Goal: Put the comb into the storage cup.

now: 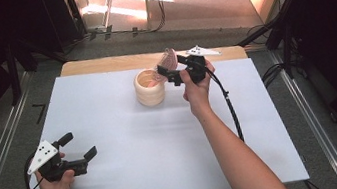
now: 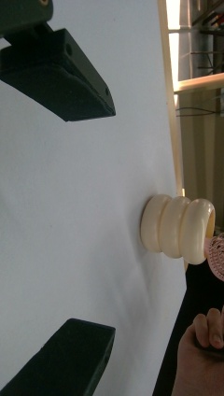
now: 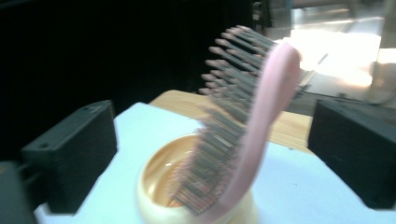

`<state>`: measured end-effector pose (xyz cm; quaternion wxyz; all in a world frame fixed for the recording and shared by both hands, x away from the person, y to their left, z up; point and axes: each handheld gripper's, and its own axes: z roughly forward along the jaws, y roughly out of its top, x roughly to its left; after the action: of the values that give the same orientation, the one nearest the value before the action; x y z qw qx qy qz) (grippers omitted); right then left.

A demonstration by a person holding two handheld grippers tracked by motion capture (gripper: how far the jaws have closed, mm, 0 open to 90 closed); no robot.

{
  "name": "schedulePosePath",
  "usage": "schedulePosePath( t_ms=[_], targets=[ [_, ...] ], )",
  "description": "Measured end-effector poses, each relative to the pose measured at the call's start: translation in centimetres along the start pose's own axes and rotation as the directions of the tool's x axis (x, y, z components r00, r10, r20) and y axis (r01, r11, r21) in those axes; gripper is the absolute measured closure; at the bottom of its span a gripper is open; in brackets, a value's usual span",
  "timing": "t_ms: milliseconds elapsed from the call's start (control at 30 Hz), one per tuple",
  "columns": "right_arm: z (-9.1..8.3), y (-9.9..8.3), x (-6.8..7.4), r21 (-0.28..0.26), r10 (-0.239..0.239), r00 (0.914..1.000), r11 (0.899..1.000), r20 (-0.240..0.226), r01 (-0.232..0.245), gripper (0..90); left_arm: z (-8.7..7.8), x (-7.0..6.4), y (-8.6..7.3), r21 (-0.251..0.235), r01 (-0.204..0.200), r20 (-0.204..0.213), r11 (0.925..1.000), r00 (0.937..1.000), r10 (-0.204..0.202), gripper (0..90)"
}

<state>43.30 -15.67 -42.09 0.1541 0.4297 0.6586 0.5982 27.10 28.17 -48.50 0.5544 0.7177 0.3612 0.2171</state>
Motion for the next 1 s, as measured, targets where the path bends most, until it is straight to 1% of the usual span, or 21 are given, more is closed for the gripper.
schedulePosePath(
  t_ms=[33, 100, 133, 200, 267, 400, 633, 733, 800, 1000],
  targets=[
    [-0.2, 0.0, 0.2, 0.005, -0.009, 0.9999, 1.000, 0.009, 0.009, 0.0, 0.0, 0.0, 0.0, 0.000, 0.000, -0.001, 1.0000, 1.0000, 0.000, 0.0],
    [-0.5, 0.0, 0.5, 0.016, -0.037, 0.9993, 0.999, 0.007, 0.036, 0.0, 0.0, 0.0, 0.0, -0.001, 0.000, -0.001, 1.0000, 1.0000, 0.000, 0.0],
    [-0.7, 0.0, 0.6, 0.017, -0.050, 0.9986, 0.999, 0.017, 0.049, 0.0, 0.0, 0.0, 0.0, 0.000, 0.000, -0.001, 1.0000, 1.0000, 0.000, 0.0],
    [-1.0, -0.1, 0.9, 0.018, -0.062, 0.9977, 0.998, 0.027, 0.062, 0.0, 0.0, 0.0, 0.0, 0.001, -0.002, -0.002, 1.0000, 1.0000, 0.002, 0.0],
    [-1.3, -0.1, 0.9, 0.022, -0.064, 0.9974, 0.998, 0.032, 0.064, 0.0, 0.0, 0.0, 0.0, -0.001, -0.003, -0.003, 1.0000, 1.0000, 0.003, 0.0],
    [-2.1, -0.4, 1.0, 0.026, -0.084, 0.9959, 0.996, 0.032, 0.083, 0.0, 0.0, -0.1, 0.0, -0.001, -0.003, -0.002, 1.0000, 1.0000, 0.003, 0.0],
    [-3.6, -1.0, 0.8, 0.020, -0.102, 0.9940, 0.995, 0.041, 0.101, 0.0, 0.0, -0.1, 0.0, 0.000, -0.005, 0.000, 1.0000, 1.0000, 0.005, 0.0],
    [-4.3, -1.3, 0.8, 0.019, -0.121, 0.9916, 0.993, 0.045, 0.121, 0.0, 0.1, -0.1, 0.0, 0.004, -0.007, -0.004, 1.0000, 1.0000, 0.007, 0.0],
    [-4.8, -1.4, 0.8, 0.012, -0.119, 0.9919, 0.993, 0.045, 0.119, 0.0, 0.1, -0.1, 0.0, 0.003, -0.007, -0.005, 1.0000, 1.0000, 0.007, 0.0],
    [-6.0, -1.8, 0.9, 0.007, -0.140, 0.9893, 0.990, 0.039, 0.140, 0.0, 0.1, -0.2, 0.0, 0.004, -0.009, -0.005, 1.0000, 0.9999, 0.009, 0.0]
  ],
)
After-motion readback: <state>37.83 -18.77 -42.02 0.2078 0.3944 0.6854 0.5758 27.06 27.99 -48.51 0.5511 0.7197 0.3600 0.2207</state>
